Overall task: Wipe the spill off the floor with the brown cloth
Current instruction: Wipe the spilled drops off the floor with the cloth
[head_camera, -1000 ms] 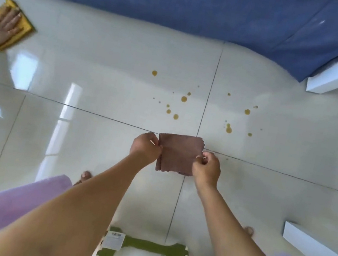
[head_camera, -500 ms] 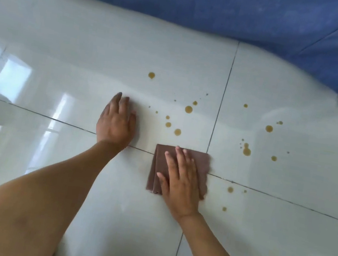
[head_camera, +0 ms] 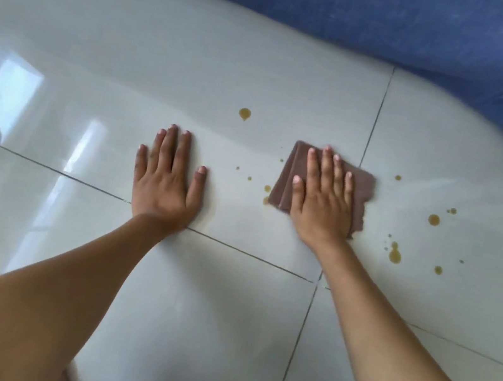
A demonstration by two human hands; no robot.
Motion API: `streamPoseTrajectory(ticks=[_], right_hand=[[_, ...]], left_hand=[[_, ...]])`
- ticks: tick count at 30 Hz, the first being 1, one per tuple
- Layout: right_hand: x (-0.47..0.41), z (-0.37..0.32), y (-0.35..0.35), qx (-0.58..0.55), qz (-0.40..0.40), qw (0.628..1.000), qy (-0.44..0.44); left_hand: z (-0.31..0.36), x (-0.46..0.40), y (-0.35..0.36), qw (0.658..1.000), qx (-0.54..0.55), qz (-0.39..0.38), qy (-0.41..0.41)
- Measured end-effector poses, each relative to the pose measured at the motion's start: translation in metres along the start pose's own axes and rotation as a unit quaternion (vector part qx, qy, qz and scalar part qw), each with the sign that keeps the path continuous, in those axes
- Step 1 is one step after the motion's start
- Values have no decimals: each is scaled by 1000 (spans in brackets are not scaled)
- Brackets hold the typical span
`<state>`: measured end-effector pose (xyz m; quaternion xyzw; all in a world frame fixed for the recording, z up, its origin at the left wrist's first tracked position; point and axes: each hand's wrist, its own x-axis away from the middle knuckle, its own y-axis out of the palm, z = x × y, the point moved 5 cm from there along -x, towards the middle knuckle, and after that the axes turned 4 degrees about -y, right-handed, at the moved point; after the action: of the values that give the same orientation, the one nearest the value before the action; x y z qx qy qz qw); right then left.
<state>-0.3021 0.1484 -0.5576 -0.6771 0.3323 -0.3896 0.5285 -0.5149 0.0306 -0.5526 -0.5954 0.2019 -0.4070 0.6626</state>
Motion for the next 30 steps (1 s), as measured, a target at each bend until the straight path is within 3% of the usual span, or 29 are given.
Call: streamPoseTrajectory(ticks=[5, 8, 11, 15, 19, 21, 23, 26, 30], right_hand=[[-102, 14, -24, -10, 13, 997, 74], [-156, -8, -29, -8, -8, 998, 65], [-165, -70, -24, -7, -30, 999, -45], [-77, -109, -5, -7, -54, 978, -203], [16, -59, 2, 42, -146, 919, -365], [12, -17, -5, 81, -139, 905, -395], [-22, 24, -17, 88, -113, 939, -313], [-86, 61, -33, 77, -82, 989, -94], [-151, 26, -38, -26, -52, 994, 91]], left_hand=[[1, -3, 0, 1000, 12, 9, -5], [1, -5, 3, 1000, 7, 10, -4], [-2, -8, 3, 1000, 9, 6, -6], [-4, -7, -1, 999, 39, 9, 10], [-2, -7, -3, 999, 36, 0, 18], [-2, -7, -2, 999, 29, -6, 14], [-3, -7, -1, 1000, 21, -4, 9], [-3, -6, 0, 1000, 15, -1, 0], [-2, -7, 3, 1000, 14, 1, -9]])
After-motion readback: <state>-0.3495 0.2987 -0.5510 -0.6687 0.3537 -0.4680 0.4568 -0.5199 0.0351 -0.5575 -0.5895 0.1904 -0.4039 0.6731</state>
